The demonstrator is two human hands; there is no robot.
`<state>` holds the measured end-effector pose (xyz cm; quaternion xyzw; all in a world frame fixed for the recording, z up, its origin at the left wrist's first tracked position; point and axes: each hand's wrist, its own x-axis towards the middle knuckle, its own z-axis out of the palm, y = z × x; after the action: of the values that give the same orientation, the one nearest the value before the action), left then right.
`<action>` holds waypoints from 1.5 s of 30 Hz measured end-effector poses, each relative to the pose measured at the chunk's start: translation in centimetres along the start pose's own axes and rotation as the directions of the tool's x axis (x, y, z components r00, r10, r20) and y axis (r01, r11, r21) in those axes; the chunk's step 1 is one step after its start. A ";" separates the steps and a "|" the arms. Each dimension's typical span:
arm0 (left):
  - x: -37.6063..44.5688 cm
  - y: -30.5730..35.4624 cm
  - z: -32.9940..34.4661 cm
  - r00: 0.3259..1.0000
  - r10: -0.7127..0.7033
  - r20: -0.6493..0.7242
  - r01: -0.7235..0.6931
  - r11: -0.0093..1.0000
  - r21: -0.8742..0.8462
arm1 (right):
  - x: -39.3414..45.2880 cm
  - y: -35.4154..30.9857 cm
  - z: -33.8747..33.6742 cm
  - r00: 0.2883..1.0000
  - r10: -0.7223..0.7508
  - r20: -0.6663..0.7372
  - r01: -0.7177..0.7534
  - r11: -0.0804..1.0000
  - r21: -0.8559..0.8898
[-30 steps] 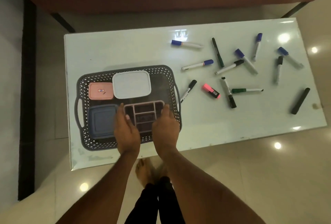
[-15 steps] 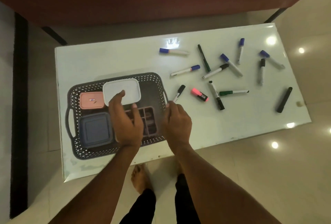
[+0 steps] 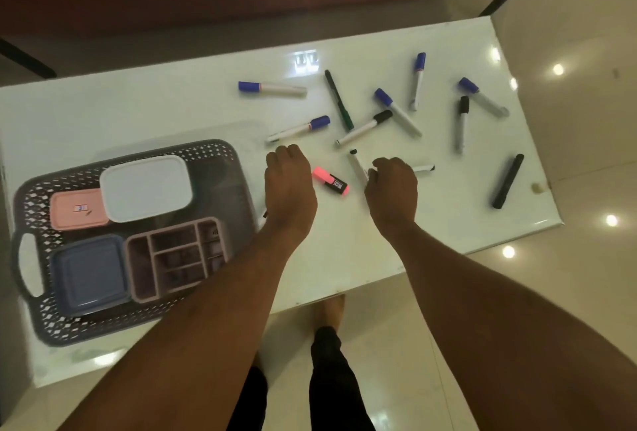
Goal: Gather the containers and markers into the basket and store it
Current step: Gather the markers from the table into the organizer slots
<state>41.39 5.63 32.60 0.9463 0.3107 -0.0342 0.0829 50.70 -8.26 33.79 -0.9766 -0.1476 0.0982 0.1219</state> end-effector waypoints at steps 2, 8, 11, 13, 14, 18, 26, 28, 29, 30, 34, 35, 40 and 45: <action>0.7 -0.3 1.1 0.994 -0.037 0.100 0.030 0.997 0.071 | 1.0 0.1 0.9 0.998 -0.057 0.030 0.057 0.998 -0.001; 1.5 -0.5 2.5 0.967 -0.133 0.218 0.110 0.987 0.113 | 2.2 -0.4 3.2 0.985 -0.151 0.079 0.159 0.980 -0.118; 1.5 0.0 1.4 0.954 -0.213 0.214 0.222 0.975 -0.020 | 2.4 -0.2 3.4 0.989 -0.140 0.050 0.143 0.988 -0.056; 1.6 0.8 -0.1 0.950 -0.268 0.159 0.288 0.950 -0.119 | 2.6 -0.3 2.9 0.979 -0.202 -0.036 0.204 0.977 0.063; 2.0 1.2 -0.7 0.951 -0.284 0.121 0.301 0.940 -0.158 | 2.7 -0.5 2.5 0.967 -0.240 -0.088 0.249 0.961 0.119; 4.6 2.7 -1.8 0.989 -0.136 -0.055 0.118 0.961 -0.252 | 4.0 0.7 0.9 0.918 -0.377 -0.123 0.391 0.911 0.130; 9.6 2.8 1.7 0.999 0.038 0.013 -0.039 0.994 0.104 | 6.4 9.3 0.4 0.767 -0.600 0.229 0.640 0.743 -0.196; 9.8 2.8 2.4 0.998 0.038 0.057 -0.044 0.994 0.102 | 6.4 10.0 0.9 0.766 -0.601 0.228 0.642 0.729 -0.236; 9.7 2.8 2.5 0.997 0.048 0.062 -0.053 0.995 0.088 | 6.4 10.0 1.1 0.766 -0.606 0.215 0.643 0.725 -0.246; 9.7 2.8 2.7 0.997 0.057 0.047 -0.060 0.996 0.072 | 6.3 9.8 1.3 0.768 -0.609 0.197 0.640 0.727 -0.249; 8.9 2.9 2.3 0.995 0.037 -0.096 -0.040 0.999 -0.036 | 6.0 7.4 1.6 0.846 -0.529 0.058 0.532 0.837 -0.130; 8.7 3.0 1.9 0.991 0.010 -0.132 -0.022 0.996 -0.092 | 6.0 6.5 1.5 0.868 -0.496 0.019 0.496 0.865 -0.070; 7.3 2.9 -2.3 0.971 -0.149 -0.186 0.027 0.843 -0.537 | 5.6 -0.9 -1.0 0.946 -0.303 -0.116 0.324 0.885 0.334; 3.5 0.0 -9.0 0.886 -0.406 -0.224 0.069 0.592 -0.803 | 3.1 -10.0 -4.0 0.991 -0.092 -0.097 0.132 0.568 0.812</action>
<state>44.35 9.30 41.03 0.7522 0.4305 0.2783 0.4142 51.86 1.10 39.79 -0.8011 -0.1445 0.1259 0.5670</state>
